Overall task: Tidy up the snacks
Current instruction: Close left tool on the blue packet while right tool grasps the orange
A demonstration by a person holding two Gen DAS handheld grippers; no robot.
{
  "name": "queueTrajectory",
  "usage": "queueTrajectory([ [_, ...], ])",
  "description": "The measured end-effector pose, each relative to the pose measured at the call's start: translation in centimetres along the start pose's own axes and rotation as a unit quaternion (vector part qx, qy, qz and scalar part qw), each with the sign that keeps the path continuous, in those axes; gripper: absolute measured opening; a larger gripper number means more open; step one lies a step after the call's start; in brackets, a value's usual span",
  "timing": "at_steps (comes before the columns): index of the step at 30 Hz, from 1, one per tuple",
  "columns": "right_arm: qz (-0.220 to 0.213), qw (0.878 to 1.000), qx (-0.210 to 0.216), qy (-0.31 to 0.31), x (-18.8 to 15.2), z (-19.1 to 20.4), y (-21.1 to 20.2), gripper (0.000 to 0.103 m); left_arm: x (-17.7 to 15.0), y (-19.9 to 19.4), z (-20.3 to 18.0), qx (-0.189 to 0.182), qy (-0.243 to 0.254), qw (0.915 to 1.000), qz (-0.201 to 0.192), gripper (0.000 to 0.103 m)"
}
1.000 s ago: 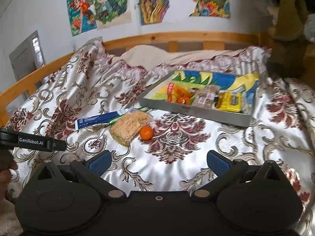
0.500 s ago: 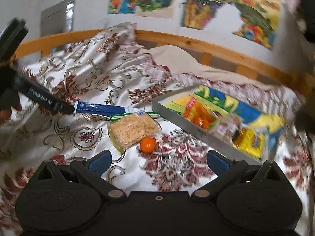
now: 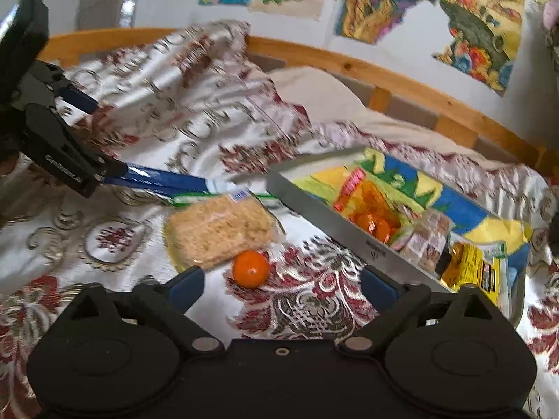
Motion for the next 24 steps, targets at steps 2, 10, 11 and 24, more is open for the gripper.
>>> queueTrajectory([
  [2,0.003,1.0,0.0,0.0,-0.1,0.2,0.4,0.09,0.2,0.5,-0.7,-0.017,0.009,0.9998,-0.01,0.103],
  [10,0.005,1.0,-0.01,0.011,-0.3,-0.3,1.8,0.085,1.4,3.9,-2.3,-0.048,0.065,0.9967,-0.003,0.102],
  [11,0.004,1.0,-0.011,0.015,-0.3,-0.5,2.1,0.085,1.4,4.3,-2.3,-0.052,0.062,0.9968,0.0,0.102],
  [24,0.034,0.999,-0.001,0.014,-1.1,0.0,5.9,0.065,-0.2,5.0,-4.2,-0.08,0.104,0.9914,-0.004,0.091],
])
Point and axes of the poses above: each gripper's, at about its wrist camera, not at the fingertips, and y roughly the way its jaws point, z to its left, x to its top, the point moved 10 cm from there along y, roughly the way its jaws point, and after that the axes turned 9 degrees about x, right-handed, at the moved point
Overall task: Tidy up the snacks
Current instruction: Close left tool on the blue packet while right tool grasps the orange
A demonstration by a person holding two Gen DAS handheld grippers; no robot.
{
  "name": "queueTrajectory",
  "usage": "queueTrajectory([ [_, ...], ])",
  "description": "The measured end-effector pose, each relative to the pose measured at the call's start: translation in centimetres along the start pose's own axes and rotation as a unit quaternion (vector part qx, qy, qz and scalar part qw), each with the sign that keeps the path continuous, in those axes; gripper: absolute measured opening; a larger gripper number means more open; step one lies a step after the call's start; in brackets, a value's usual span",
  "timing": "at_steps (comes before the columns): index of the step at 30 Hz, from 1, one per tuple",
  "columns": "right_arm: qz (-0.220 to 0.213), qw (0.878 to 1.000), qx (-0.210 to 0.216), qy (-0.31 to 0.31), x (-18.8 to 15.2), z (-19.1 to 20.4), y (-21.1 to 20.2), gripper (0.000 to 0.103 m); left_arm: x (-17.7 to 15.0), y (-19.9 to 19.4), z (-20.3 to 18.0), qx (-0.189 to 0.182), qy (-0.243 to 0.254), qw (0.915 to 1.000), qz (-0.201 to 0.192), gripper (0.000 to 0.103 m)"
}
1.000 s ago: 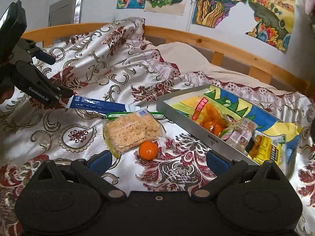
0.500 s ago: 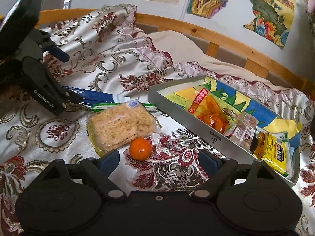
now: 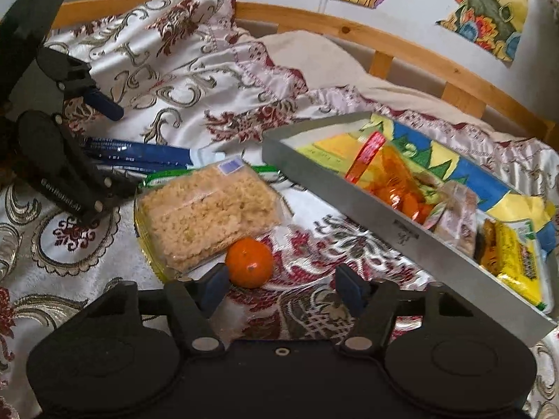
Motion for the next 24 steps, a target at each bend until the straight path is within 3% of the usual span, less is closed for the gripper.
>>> queueTrajectory([
  [3,0.003,1.0,0.004,0.0,-0.1,0.3,0.4,0.062,0.6,-0.3,0.1,-0.017,-0.017,0.9997,-0.01,0.091],
  [6,0.003,1.0,0.005,0.002,-0.1,0.4,0.9,0.061,1.0,0.3,0.1,-0.007,-0.014,0.9998,-0.011,0.091],
  [12,0.0,1.0,0.011,0.014,-0.2,0.3,1.4,0.06,0.7,0.8,-0.8,-0.011,0.013,0.9996,-0.022,0.08],
  [16,-0.009,1.0,0.017,0.015,0.1,0.3,1.7,0.057,0.6,0.6,-1.6,-0.051,0.002,0.9987,-0.007,0.049],
  [22,-0.011,0.999,0.035,0.01,0.3,0.9,1.9,0.036,0.4,0.3,-1.1,-0.066,-0.044,0.9965,0.025,0.041],
  [24,-0.011,0.999,0.033,0.005,0.4,1.0,1.9,0.036,0.3,0.1,-1.0,-0.07,-0.061,0.995,0.038,0.039],
])
Point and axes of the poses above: each gripper's, at about its wrist camera, not at the fingertips, and y roughly the way its jaws point, z to its left, x to its top, the point moved 10 cm from there along y, roughly the way its jaws point, and after that the axes turned 9 degrees about x, right-handed, at the moved point
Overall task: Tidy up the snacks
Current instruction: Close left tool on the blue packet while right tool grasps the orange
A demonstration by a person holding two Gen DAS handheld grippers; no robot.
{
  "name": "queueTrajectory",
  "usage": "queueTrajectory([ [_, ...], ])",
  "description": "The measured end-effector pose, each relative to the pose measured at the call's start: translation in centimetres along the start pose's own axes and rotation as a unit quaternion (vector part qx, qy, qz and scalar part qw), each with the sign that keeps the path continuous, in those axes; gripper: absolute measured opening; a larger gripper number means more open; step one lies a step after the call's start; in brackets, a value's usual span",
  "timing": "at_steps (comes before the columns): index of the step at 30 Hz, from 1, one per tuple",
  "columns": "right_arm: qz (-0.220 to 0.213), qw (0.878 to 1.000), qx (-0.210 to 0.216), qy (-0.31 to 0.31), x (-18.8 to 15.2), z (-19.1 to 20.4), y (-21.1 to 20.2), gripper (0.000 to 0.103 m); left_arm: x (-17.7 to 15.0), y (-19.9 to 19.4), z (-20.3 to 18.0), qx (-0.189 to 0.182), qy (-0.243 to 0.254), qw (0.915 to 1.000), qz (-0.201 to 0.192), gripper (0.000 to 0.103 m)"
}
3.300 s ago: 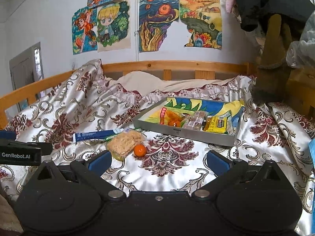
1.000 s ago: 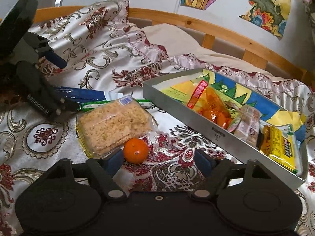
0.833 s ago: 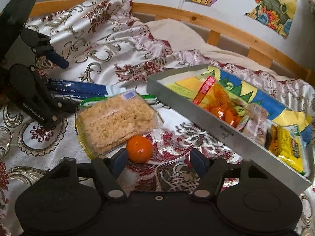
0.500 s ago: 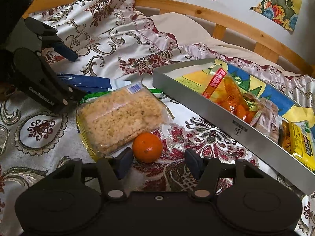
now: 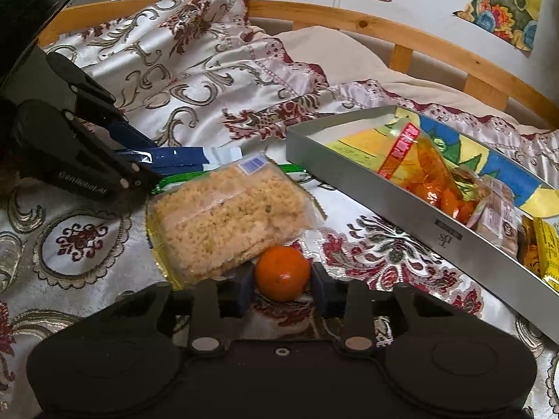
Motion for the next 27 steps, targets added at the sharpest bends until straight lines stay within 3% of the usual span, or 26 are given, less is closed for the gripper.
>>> queueTrajectory([
  [7,0.001,1.0,0.008,0.01,0.0,0.2,-0.3,0.036,-0.5,-0.8,0.7,-0.027,-0.09,0.9944,0.05,0.034],
  [10,0.003,1.0,0.011,0.011,0.0,0.5,-0.5,0.035,-1.1,-1.4,0.8,-0.045,-0.131,0.9875,0.074,0.032],
  [15,0.011,1.0,0.015,0.011,-0.1,0.9,-0.8,0.035,-2.1,-2.5,0.5,-0.047,-0.186,0.9755,0.107,0.031],
  [27,0.052,0.998,0.035,0.025,-1.6,2.0,-3.0,0.035,-4.4,-6.2,-2.4,-0.063,-0.267,0.9497,0.151,0.03],
])
Point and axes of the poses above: each gripper's, at about its wrist camera, not at the fingertips, and y roughly the way its jaws point, z to its left, x to its top, the point moved 10 cm from there along y, roughly the way its jaws point, and after that the axes turned 9 degrees about x, right-handed, at the moved point
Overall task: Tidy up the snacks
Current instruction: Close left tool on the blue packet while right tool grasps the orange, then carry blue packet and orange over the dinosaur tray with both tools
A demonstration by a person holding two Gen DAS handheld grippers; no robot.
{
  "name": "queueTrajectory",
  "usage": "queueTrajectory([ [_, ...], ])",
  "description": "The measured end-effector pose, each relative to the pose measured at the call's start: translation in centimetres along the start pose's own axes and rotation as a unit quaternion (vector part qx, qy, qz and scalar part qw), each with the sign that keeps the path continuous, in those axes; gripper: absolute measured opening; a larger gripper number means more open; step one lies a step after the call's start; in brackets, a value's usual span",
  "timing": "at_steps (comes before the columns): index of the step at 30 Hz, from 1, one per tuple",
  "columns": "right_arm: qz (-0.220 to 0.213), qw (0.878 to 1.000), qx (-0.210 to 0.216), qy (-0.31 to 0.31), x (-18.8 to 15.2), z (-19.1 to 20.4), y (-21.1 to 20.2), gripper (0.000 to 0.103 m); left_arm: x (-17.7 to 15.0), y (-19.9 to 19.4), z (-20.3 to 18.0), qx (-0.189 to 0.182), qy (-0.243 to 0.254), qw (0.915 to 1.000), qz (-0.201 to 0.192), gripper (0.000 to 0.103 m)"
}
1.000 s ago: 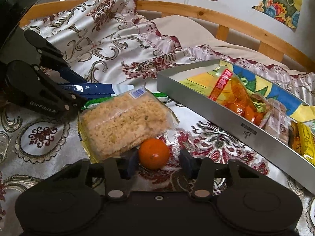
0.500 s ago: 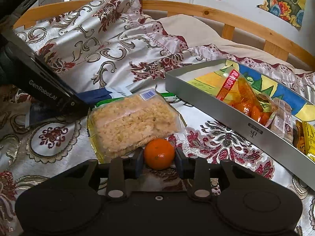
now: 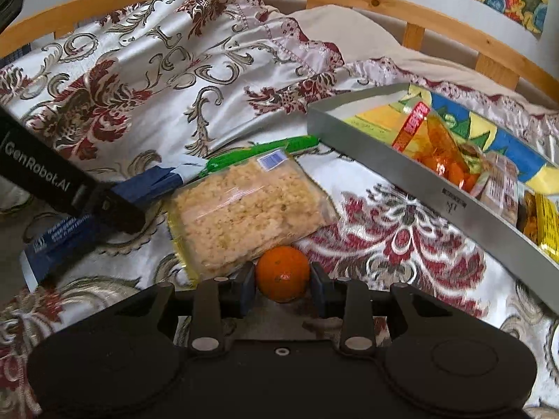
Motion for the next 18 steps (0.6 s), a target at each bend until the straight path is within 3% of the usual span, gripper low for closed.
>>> queueTrajectory([
  [5,-0.003,1.0,0.004,-0.014,-0.4,1.1,-1.7,0.035,-1.7,-0.9,0.0,-0.021,-0.056,0.9981,0.012,0.03],
  [11,-0.02,0.999,0.005,-0.024,-0.8,2.5,-4.4,0.035,-4.0,-2.4,-0.7,-0.042,-0.088,0.9951,0.011,0.03],
  [15,-0.043,0.999,-0.001,-0.023,-0.9,3.0,-6.9,0.035,-4.8,-4.1,-1.7,-0.069,-0.096,0.993,-0.008,0.03],
  [18,-0.068,0.998,-0.011,-0.012,-0.7,3.0,-8.9,0.035,-4.8,-5.7,-2.2,-0.077,-0.092,0.9918,-0.045,0.03],
])
Point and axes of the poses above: each gripper's, at about its wrist camera, not at the fingertips, and y roughly the way its jaws point, z to its left, x to its top, the point moved 10 cm from there along y, roughly the way its jaws point, and after that the axes turned 9 degrees about x, right-handed, at the moved point
